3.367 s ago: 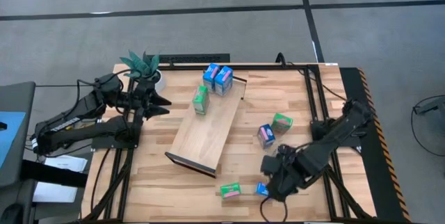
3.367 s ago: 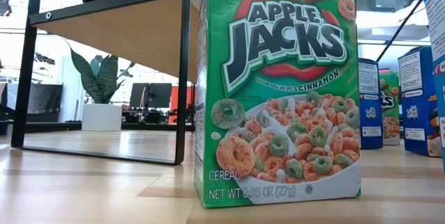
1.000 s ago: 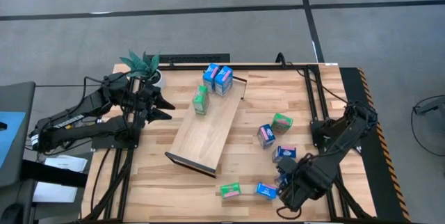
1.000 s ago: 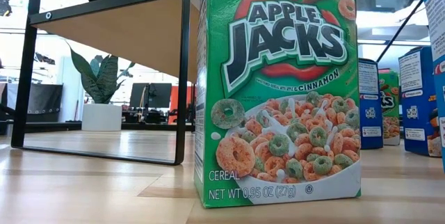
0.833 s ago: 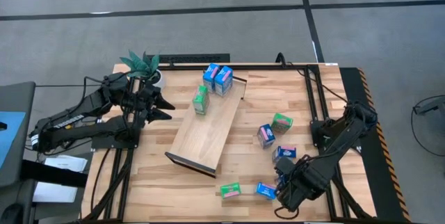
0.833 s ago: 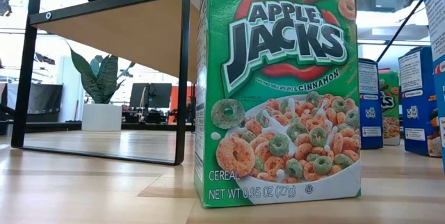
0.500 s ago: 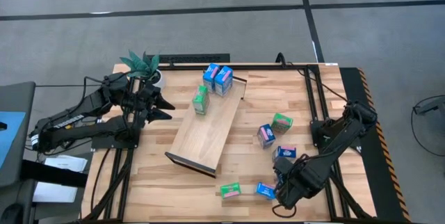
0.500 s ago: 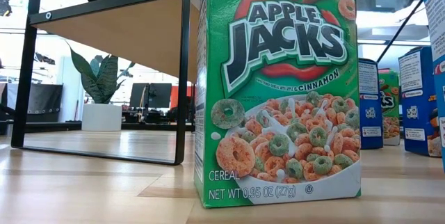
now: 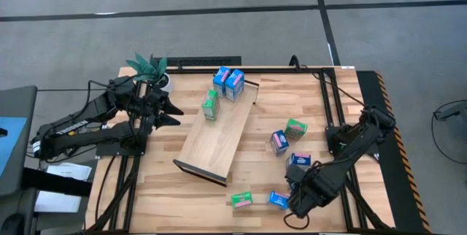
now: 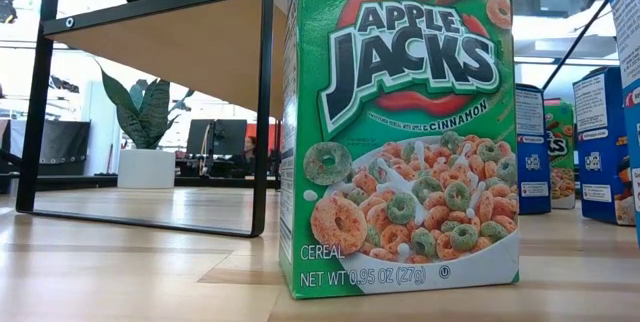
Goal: Stack cereal on shelf
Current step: Put the bottom dark blue cereal box on the shelf
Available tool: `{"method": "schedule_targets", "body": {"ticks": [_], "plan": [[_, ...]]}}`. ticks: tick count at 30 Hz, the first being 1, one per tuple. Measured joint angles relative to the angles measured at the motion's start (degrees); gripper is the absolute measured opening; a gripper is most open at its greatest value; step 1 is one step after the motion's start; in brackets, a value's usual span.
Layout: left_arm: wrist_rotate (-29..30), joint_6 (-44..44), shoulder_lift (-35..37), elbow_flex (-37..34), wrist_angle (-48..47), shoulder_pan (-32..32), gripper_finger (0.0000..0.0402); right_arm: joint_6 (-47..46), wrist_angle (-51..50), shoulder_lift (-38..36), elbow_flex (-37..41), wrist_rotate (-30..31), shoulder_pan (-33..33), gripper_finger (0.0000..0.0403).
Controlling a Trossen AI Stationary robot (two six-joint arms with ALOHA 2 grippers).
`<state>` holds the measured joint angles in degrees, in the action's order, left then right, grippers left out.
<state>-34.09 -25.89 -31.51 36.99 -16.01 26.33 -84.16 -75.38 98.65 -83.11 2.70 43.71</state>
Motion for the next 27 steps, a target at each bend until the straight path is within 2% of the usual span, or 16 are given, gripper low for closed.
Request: {"method": "schedule_targets", "body": {"ticks": [20,27], "plan": [[0.1,0.1,0.0,0.0,-1.4,0.0,0.0264,6.4,0.7,-0.4,0.0,-0.1,-1.9,0.0147],[0.4,0.1,0.0,0.0,-1.2,0.0,0.0264,14.4,-5.9,-0.6,-4.8,0.1,-4.4,0.0129]]}}
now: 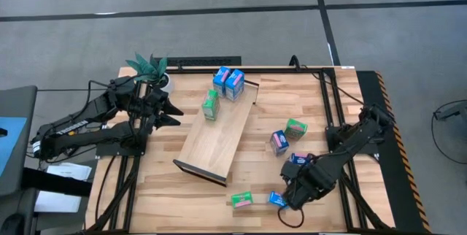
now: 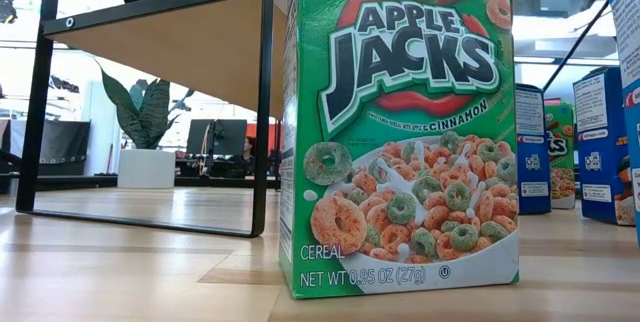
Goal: Stack cereal on shelf
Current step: Put the bottom dark blue cereal box on the shelf
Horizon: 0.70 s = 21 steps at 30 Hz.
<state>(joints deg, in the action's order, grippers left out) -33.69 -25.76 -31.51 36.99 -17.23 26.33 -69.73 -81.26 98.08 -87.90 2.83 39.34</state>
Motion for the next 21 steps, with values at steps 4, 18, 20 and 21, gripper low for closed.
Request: {"method": "schedule_targets", "body": {"ticks": [4,18,20,21], "plan": [[0.0,0.0,0.0,0.0,0.1,0.0,0.0264,5.1,-6.1,0.0,-3.1,1.8,-2.4,0.0127],[0.0,-0.4,0.0,0.0,0.0,0.0,0.0264,35.1,-8.8,0.0,-16.5,17.6,-15.5,0.0127],[0.0,-0.5,0.0,0.0,0.0,0.0,0.0264,40.4,-8.5,0.0,-18.1,19.6,-17.9,0.0127],[0.0,-0.8,0.0,0.0,0.0,0.0,0.0264,42.7,-8.1,0.0,-18.9,20.3,-19.1,0.0127]]}}
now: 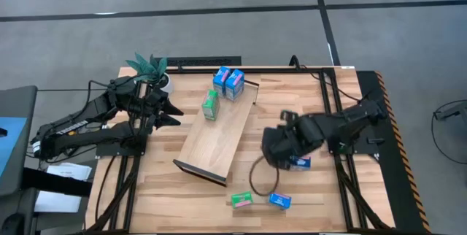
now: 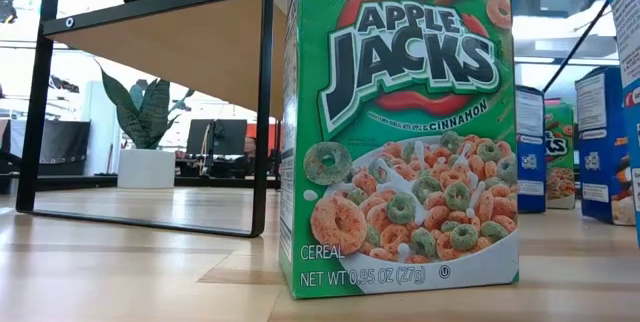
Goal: Stack cereal on shelf
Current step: Put the bottom dark blue cereal box on the shelf
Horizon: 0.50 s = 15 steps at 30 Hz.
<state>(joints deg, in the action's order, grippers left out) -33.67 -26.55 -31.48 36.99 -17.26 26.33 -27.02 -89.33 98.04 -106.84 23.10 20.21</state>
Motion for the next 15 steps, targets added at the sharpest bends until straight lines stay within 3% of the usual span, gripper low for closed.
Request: {"method": "schedule_targets", "body": {"ticks": [7,15], "plan": [[0.0,-0.2,0.0,0.0,0.0,0.0,0.0264,19.0,7.3,0.0,-3.8,0.6,-7.0,0.0127],[0.0,-1.9,0.0,0.0,0.0,0.0,0.0264,40.2,21.6,0.0,-4.3,0.6,-10.5,0.0127]]}}
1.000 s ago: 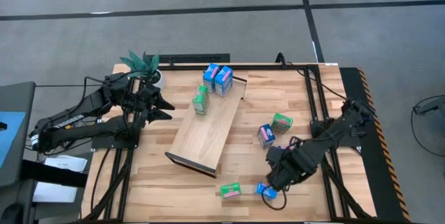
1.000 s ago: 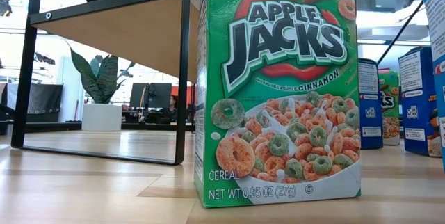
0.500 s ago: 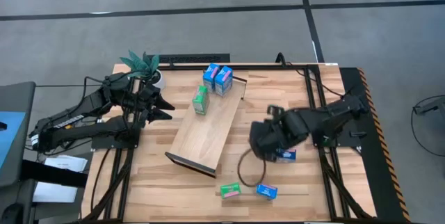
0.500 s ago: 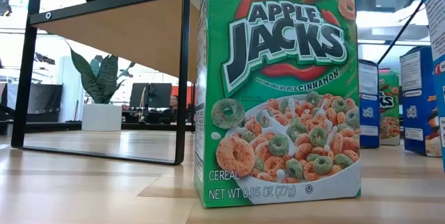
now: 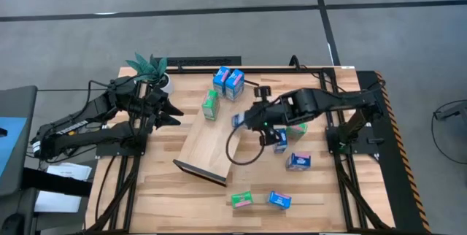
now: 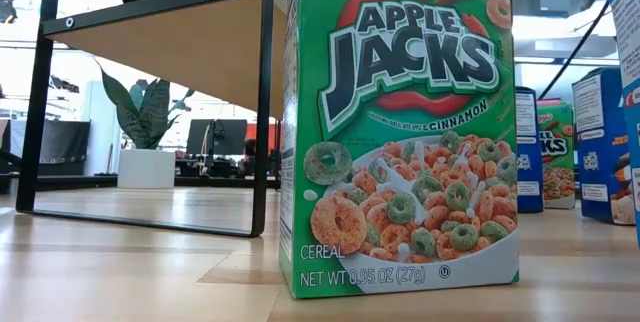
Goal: Stack cereal on shelf
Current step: Put the bottom dark blue cereal box on the shelf
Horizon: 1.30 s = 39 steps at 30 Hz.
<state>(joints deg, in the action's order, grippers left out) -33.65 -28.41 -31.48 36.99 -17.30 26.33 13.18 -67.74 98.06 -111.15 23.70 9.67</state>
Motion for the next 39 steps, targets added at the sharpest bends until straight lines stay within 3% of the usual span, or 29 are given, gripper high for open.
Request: {"method": "schedule_targets", "body": {"ticks": [10,16,23,30,39], "plan": [[1.9,-1.4,0.0,0.0,0.0,0.0,0.0264,27.5,11.6,0.0,0.0,-5.5,0.1,0.0127],[2.9,-1.5,0.0,0.0,0.0,0.0,0.0264,34.9,15.1,0.6,-0.1,-12.6,0.0,0.0127],[3.0,-1.4,0.0,0.0,0.0,0.0,0.0264,46.6,20.3,4.6,0.0,-13.1,0.0,0.0127],[3.0,-1.8,0.0,0.0,-0.1,0.0,0.0264,53.1,23.0,6.5,0.0,-11.9,0.6,0.0127],[3.0,-1.9,0.0,0.0,-0.2,0.0,0.0264,53.3,22.9,6.3,0.0,-12.0,0.3,0.0127]]}}
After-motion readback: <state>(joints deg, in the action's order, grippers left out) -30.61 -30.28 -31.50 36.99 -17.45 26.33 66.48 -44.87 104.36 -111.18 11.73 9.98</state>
